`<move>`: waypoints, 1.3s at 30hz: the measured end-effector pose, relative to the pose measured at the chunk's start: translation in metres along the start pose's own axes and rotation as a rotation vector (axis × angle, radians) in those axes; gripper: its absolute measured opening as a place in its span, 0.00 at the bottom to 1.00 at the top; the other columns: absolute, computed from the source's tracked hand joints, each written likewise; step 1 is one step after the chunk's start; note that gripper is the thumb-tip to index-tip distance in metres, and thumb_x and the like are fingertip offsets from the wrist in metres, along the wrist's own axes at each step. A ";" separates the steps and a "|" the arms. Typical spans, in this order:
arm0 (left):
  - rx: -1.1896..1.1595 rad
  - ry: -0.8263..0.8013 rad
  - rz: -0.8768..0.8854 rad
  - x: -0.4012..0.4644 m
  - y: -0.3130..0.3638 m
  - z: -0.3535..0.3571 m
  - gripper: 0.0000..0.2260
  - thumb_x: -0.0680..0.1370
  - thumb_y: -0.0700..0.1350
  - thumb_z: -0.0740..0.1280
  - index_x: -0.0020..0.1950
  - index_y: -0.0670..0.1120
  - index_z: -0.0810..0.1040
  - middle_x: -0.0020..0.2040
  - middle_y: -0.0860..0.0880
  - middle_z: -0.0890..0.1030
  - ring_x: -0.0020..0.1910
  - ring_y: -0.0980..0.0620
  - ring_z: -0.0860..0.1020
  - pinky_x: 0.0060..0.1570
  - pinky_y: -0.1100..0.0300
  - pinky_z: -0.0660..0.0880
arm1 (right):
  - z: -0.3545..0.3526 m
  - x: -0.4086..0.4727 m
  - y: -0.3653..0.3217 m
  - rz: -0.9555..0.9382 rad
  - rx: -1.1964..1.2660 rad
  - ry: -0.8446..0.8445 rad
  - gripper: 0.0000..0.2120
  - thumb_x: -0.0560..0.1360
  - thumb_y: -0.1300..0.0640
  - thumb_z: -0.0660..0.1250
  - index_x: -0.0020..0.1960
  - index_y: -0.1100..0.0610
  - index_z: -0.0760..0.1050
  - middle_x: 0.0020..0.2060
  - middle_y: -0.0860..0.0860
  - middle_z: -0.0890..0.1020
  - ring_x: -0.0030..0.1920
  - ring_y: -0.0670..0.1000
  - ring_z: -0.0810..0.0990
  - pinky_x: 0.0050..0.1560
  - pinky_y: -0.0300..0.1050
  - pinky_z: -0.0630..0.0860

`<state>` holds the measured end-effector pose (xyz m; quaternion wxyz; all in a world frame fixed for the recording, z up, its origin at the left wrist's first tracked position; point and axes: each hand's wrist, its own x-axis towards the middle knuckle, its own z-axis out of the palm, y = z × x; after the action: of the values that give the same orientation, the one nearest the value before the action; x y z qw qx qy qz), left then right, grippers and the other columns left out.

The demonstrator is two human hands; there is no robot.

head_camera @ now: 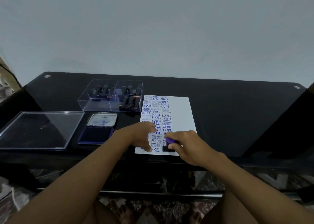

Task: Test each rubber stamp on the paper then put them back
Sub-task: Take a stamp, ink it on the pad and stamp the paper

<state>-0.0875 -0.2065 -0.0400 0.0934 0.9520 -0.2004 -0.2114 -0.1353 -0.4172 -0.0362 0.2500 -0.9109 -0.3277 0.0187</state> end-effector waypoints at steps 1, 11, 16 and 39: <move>-0.002 -0.002 -0.001 0.000 0.000 0.000 0.39 0.72 0.50 0.75 0.78 0.47 0.59 0.79 0.51 0.55 0.77 0.51 0.55 0.74 0.56 0.56 | -0.001 0.003 0.001 0.009 0.007 0.008 0.05 0.77 0.59 0.64 0.42 0.56 0.71 0.32 0.48 0.75 0.33 0.48 0.70 0.34 0.33 0.64; -0.043 0.001 -0.028 0.005 -0.004 0.003 0.41 0.69 0.50 0.77 0.77 0.48 0.61 0.78 0.52 0.56 0.76 0.50 0.58 0.73 0.51 0.61 | 0.003 0.001 -0.006 0.070 0.036 0.020 0.07 0.77 0.59 0.63 0.41 0.57 0.69 0.33 0.51 0.76 0.33 0.50 0.70 0.35 0.40 0.66; -0.042 -0.007 -0.031 0.003 -0.002 0.001 0.40 0.69 0.50 0.77 0.77 0.48 0.61 0.78 0.52 0.57 0.76 0.50 0.58 0.73 0.51 0.61 | -0.014 0.021 -0.004 0.145 0.010 -0.097 0.07 0.77 0.59 0.65 0.40 0.59 0.73 0.30 0.51 0.75 0.30 0.48 0.68 0.32 0.36 0.65; -0.103 0.161 -0.109 -0.036 -0.053 -0.021 0.35 0.69 0.53 0.75 0.74 0.51 0.66 0.72 0.53 0.67 0.70 0.50 0.67 0.68 0.52 0.66 | -0.016 0.059 -0.044 0.107 0.066 0.031 0.05 0.78 0.57 0.67 0.52 0.55 0.79 0.38 0.49 0.78 0.33 0.45 0.73 0.39 0.39 0.68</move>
<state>-0.0901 -0.1415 -0.0217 0.1465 0.9694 -0.1291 -0.1489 -0.1123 -0.3594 0.0062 0.2836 -0.9185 -0.2741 0.0288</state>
